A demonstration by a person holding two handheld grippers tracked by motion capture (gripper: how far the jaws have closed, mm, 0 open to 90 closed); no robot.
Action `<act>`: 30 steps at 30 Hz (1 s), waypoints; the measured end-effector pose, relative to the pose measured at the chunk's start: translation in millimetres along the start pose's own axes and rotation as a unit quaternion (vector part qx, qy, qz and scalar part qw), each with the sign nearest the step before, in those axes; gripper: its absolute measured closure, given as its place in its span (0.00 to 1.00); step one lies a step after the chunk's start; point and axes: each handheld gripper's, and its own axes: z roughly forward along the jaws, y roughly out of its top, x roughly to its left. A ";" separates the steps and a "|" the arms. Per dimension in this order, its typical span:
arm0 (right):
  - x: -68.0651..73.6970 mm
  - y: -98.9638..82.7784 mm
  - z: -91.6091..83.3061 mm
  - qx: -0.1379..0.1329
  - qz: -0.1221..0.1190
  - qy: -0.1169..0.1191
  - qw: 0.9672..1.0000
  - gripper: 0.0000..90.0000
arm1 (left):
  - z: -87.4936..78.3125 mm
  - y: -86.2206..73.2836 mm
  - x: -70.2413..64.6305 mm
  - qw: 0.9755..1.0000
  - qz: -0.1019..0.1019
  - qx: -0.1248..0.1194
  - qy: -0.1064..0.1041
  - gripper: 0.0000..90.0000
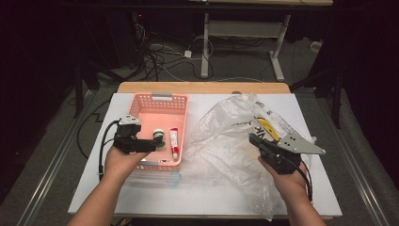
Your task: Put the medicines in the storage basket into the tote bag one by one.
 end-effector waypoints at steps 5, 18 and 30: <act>-0.6 -0.1 -0.1 0.000 -0.003 0.000 1.000 1.00 | 8.7 5.6 0.5 1.000 -0.002 0.019 -0.010 0.08; -0.4 -1.4 -2.9 0.002 -0.007 0.000 1.000 1.00 | 36.3 22.6 -5.3 0.997 0.003 0.070 -0.024 0.18; -2.7 -0.5 -4.6 -0.002 -0.004 -0.003 1.000 1.00 | 70.1 39.3 -10.4 0.986 0.011 0.161 -0.034 0.33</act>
